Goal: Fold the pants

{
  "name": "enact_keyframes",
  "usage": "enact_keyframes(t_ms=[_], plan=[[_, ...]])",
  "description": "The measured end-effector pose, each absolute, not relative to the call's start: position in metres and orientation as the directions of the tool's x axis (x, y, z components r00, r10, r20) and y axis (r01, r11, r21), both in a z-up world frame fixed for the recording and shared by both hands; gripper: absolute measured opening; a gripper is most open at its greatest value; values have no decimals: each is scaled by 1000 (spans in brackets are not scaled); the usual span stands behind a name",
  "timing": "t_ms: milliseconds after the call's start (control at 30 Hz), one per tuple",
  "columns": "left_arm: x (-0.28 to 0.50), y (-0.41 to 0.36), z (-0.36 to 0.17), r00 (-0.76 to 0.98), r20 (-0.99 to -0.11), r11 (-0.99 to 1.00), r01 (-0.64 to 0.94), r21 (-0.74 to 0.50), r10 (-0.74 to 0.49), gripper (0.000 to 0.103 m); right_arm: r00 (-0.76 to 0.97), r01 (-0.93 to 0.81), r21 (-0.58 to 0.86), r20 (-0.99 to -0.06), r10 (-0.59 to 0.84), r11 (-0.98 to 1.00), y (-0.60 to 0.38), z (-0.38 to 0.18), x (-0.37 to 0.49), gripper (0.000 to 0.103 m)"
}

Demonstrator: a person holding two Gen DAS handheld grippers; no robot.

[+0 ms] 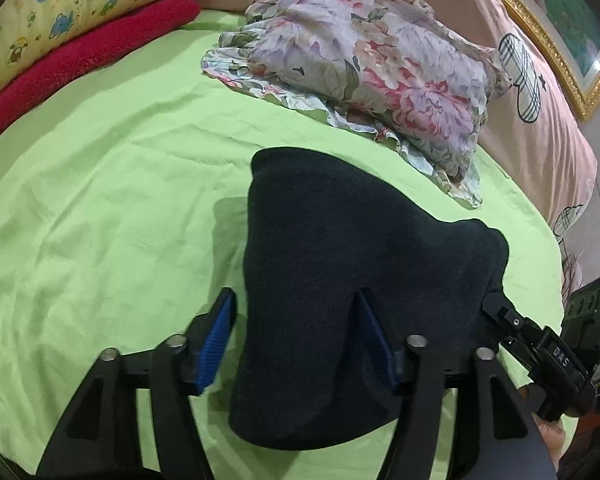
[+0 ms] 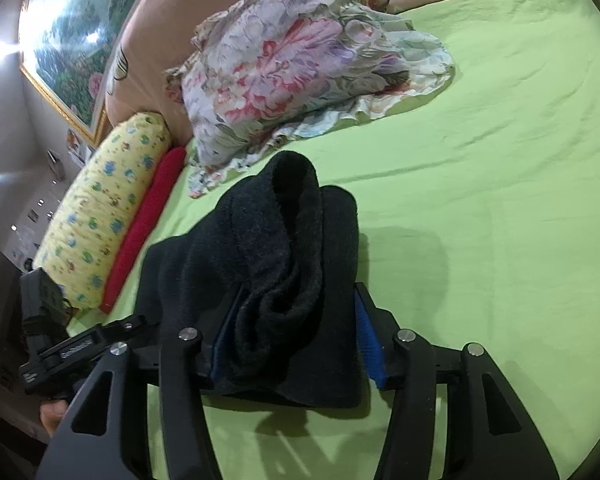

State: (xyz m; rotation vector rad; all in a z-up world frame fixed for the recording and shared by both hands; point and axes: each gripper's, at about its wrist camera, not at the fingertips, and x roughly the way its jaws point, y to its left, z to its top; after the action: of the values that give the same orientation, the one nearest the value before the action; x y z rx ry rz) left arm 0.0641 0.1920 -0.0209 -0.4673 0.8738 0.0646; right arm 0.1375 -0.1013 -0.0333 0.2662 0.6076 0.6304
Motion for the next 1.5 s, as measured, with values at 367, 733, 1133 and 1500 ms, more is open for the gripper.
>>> enact_keyframes(t_ms=[367,733,1133,1500], plan=[[52,195,-19,647,-754,902,-253,-351,-112,78,682,-426,410,-440,584,807,-121,-38,140,69],[7,181,-10,648,-761,923,-292,-248,1,83,707,-515,308,-376,599,800,-121,-29,82,71],[-17,148,-18,651,-753,966,-244,-89,95,84,705,-613,88,-389,593,785,-101,-43,37,79],[-18,123,-53,641,-758,981,-195,-9,120,86,743,-581,-23,-424,518,814,-81,-58,34,79]])
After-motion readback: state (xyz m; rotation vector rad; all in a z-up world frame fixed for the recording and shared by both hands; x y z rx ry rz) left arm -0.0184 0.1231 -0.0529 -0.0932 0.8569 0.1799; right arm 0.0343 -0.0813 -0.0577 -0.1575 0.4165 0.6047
